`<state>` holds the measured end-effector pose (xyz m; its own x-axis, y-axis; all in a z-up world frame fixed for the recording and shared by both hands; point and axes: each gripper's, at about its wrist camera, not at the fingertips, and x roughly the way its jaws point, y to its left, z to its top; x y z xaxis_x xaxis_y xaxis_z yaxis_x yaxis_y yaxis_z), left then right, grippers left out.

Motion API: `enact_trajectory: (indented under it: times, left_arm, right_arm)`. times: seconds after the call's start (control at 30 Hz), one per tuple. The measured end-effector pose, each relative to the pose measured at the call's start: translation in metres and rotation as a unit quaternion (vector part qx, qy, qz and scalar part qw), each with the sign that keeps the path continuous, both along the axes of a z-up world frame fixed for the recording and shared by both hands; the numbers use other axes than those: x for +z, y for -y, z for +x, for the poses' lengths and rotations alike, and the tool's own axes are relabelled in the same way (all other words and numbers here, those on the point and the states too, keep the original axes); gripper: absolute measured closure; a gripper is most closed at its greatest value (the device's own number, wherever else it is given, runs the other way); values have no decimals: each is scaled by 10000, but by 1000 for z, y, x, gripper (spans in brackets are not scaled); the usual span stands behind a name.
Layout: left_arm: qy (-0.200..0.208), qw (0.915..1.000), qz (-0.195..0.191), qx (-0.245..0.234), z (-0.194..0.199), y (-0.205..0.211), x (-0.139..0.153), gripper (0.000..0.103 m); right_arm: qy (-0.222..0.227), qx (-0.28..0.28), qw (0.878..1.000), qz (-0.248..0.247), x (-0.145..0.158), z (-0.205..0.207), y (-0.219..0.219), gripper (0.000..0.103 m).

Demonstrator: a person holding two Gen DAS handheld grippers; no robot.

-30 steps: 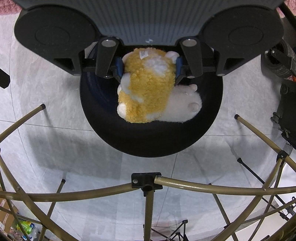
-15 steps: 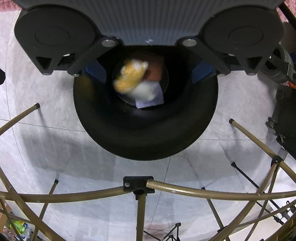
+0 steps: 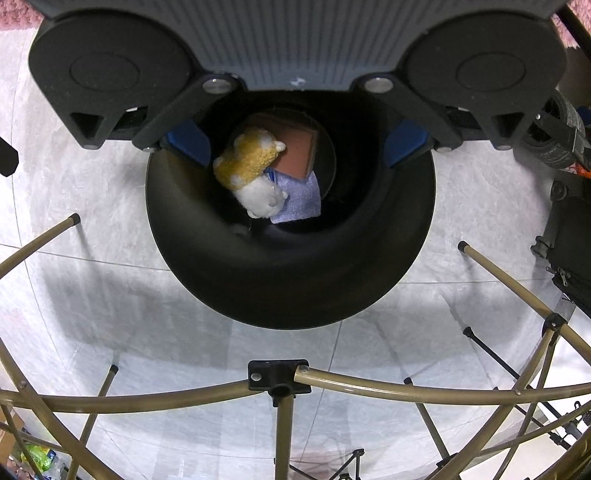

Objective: Collect trash
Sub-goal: 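Move both empty tools back toward the table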

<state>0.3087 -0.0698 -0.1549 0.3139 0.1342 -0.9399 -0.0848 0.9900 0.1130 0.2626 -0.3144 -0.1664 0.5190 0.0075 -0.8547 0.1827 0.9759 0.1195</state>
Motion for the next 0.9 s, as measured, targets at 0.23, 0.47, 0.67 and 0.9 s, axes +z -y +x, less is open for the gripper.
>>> enact_trajectory:
  times: [0.23,0.47,0.67,0.9]
  left_arm:
    - [71,10000,16,30,-2,0,3,0]
    - [438,9990,-39,-78,-12,-3,24,0]
    - [908,9957,-146,-150,-24,-6,50,0]
    - [1706,9849,-194,-237,-43,-6,90,0]
  right_arm:
    - [61,93,9999,36,5,-3,-2,0]
    - [269,190,9994,85,19,-8,-7,0]
    - [557,271,9980,102,39,-13,-12,0]
    - [1023,274,9944,62,67,-19,-13,0]
